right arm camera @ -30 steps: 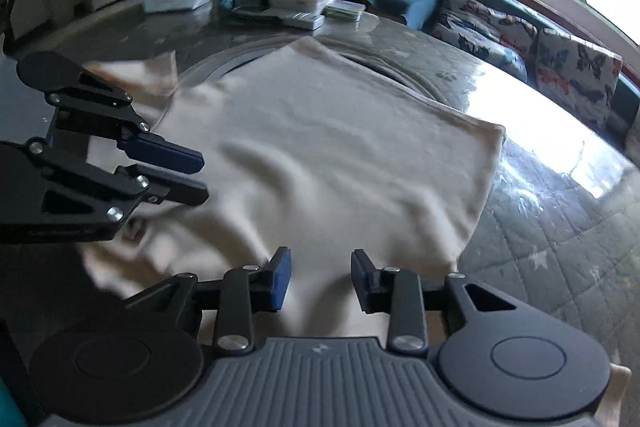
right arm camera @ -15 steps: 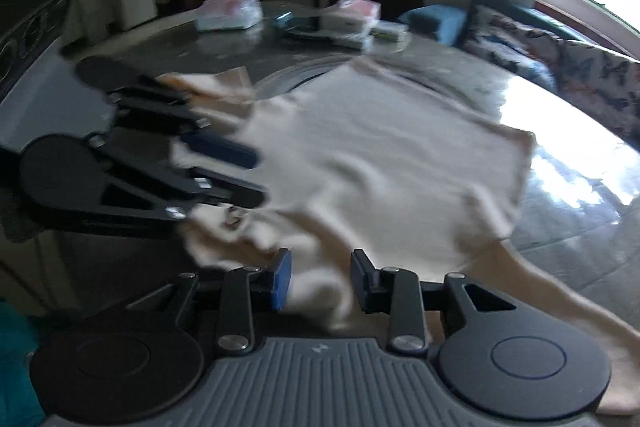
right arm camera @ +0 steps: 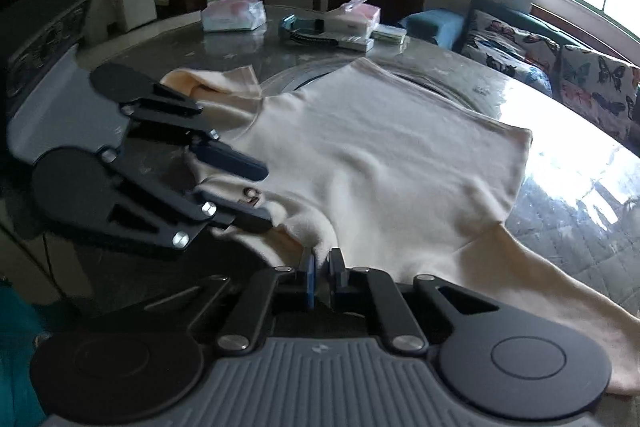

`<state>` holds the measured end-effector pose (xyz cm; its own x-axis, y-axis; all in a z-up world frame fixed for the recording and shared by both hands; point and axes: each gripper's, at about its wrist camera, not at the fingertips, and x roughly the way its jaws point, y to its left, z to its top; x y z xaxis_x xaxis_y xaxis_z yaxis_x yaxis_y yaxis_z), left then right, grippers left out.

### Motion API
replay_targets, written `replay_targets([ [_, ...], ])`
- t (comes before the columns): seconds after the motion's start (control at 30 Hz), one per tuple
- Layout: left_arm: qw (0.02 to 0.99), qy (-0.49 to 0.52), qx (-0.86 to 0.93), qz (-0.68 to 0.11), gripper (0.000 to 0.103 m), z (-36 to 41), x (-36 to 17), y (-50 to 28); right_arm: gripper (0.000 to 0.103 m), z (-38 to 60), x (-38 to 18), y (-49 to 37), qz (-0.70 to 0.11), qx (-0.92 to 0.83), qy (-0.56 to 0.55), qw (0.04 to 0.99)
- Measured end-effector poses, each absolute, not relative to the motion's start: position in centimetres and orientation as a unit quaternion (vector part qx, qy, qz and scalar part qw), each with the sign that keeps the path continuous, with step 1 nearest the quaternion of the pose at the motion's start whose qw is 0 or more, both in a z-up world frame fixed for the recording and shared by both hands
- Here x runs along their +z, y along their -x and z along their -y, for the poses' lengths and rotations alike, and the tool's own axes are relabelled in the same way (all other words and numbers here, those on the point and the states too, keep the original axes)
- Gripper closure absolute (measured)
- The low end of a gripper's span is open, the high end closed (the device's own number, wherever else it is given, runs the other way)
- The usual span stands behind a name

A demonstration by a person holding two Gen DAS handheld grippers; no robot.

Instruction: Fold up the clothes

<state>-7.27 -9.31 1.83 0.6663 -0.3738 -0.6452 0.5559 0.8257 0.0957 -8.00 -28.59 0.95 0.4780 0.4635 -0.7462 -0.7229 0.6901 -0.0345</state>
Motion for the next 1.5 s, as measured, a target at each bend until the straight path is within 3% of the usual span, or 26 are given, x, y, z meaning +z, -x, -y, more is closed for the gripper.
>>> replay_targets([
  [0.13,0.897,-0.150,-0.266,-0.320,0.069,9.3,1.5,7.7,0.096,28.3,-0.2,8.5,-0.376,0.358,0.191,0.833],
  [0.23,0.896,-0.143,-0.268,-0.324,0.069,9.0,1.5,7.8,0.085,28.3,0.8,8.5,-0.372,0.372,0.192,0.829],
  [0.5,0.907,-0.119,-0.252,-0.315,0.068,7.7,2.7,8.3,0.083,28.5,3.0,5.8,-0.339,0.363,0.138,0.857],
  [0.73,0.946,-0.121,-0.123,-0.275,0.065,3.3,4.9,7.1,0.077,27.2,-0.7,3.0,-0.381,0.341,0.106,0.853],
  [0.97,0.940,-0.203,-0.011,-0.272,0.056,0.6,3.5,5.2,0.065,27.0,-1.3,3.3,-0.381,0.340,0.099,0.854],
  [1.13,0.929,-0.222,-0.003,-0.296,0.056,-0.7,2.2,4.3,0.060,26.4,-1.2,3.4,-0.380,0.341,0.107,0.853],
  [1.23,0.925,-0.227,0.011,-0.306,0.059,-1.4,1.5,3.9,0.060,26.5,-1.2,3.3,-0.382,0.342,0.103,0.852],
  [1.27,0.925,-0.219,0.017,-0.308,0.067,-1.8,1.4,3.8,0.060,26.6,-1.2,3.3,-0.382,0.343,0.102,0.852],
  [1.37,0.931,-0.189,0.043,-0.309,0.075,-3.2,1.5,3.9,0.059,26.6,-1.2,3.3,-0.383,0.344,0.101,0.852],
  [1.5,0.940,-0.121,0.102,-0.303,0.077,-5.8,1.9,4.2,0.056,26.6,-1.3,3.2,-0.384,0.346,0.097,0.850],
])
